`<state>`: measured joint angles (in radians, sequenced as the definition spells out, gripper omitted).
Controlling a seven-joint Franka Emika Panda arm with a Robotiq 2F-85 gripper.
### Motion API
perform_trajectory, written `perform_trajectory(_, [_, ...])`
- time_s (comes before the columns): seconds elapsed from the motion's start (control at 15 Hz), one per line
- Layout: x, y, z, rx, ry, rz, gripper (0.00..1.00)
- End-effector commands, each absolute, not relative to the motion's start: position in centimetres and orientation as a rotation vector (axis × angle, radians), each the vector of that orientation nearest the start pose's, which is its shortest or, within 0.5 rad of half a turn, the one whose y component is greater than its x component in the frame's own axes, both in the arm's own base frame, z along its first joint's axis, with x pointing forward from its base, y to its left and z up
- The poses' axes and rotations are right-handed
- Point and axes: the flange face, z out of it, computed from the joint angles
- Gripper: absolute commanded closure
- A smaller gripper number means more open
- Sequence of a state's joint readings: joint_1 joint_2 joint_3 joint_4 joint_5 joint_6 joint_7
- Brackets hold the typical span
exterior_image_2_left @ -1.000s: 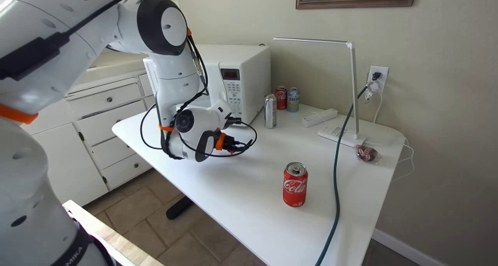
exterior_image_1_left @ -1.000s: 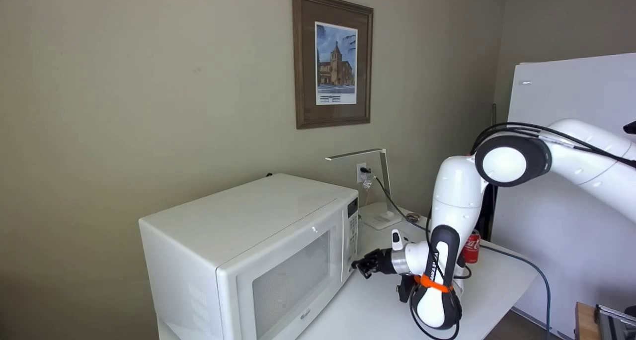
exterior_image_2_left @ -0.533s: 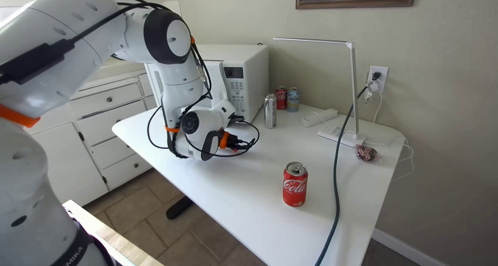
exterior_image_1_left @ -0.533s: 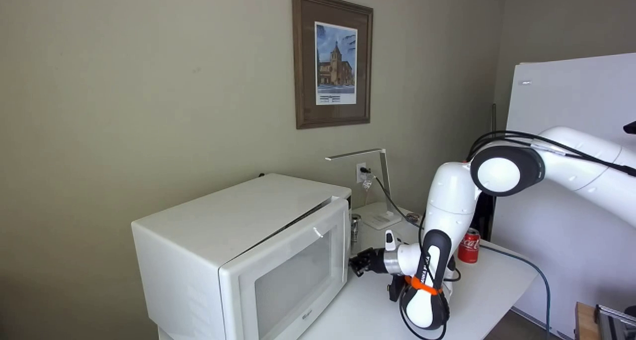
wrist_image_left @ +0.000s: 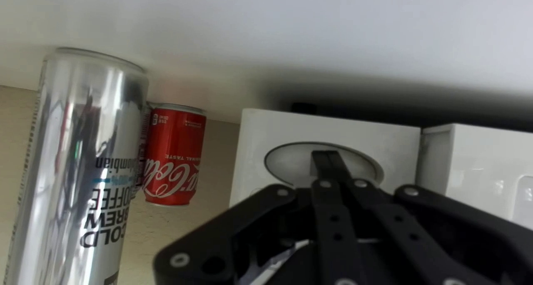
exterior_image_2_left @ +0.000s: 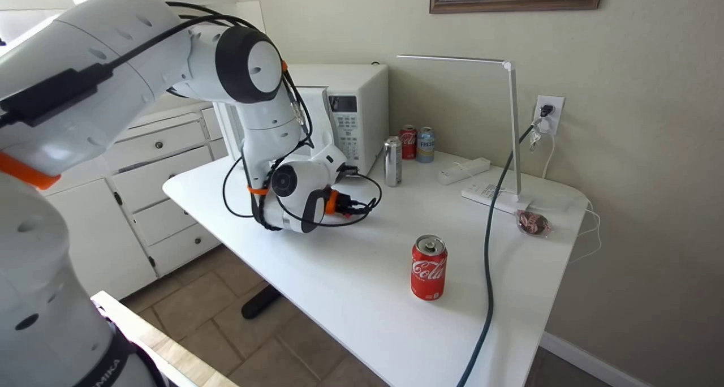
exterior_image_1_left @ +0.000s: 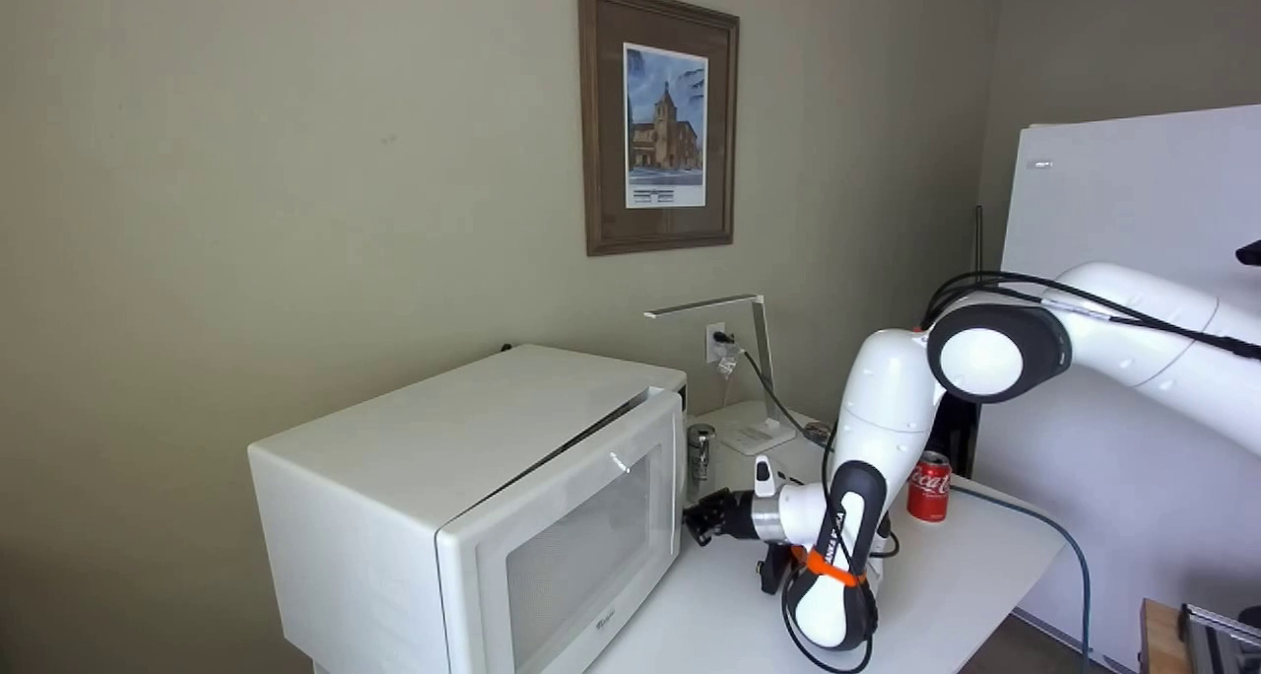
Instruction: Open the microwave door
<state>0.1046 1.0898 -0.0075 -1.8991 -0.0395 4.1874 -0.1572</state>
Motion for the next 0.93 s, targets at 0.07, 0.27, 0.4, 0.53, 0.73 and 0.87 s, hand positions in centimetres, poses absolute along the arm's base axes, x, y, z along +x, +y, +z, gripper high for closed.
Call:
perform_trajectory(0.07, [60.5, 7.4, 10.7, -2.622, -0.628, -1.693, 1.0])
perform_trajectory(0.27, [59.5, 6.4, 12.8, -2.726, -0.728, -1.522, 1.0])
perform_trajectory(0.4, [58.7, 5.7, 14.3, -2.794, -0.799, -1.377, 1.0])
perform_trajectory(0.53, [57.9, 4.9, 15.9, -2.862, -0.85, -1.236, 1.0])
perform_trajectory(0.73, [55.9, 3.1, 18.3, -2.935, -0.942, -1.035, 1.0])
perform_trajectory(0.87, [54.9, 0.5, 19.7, -3.009, -0.998, -0.911, 1.0])
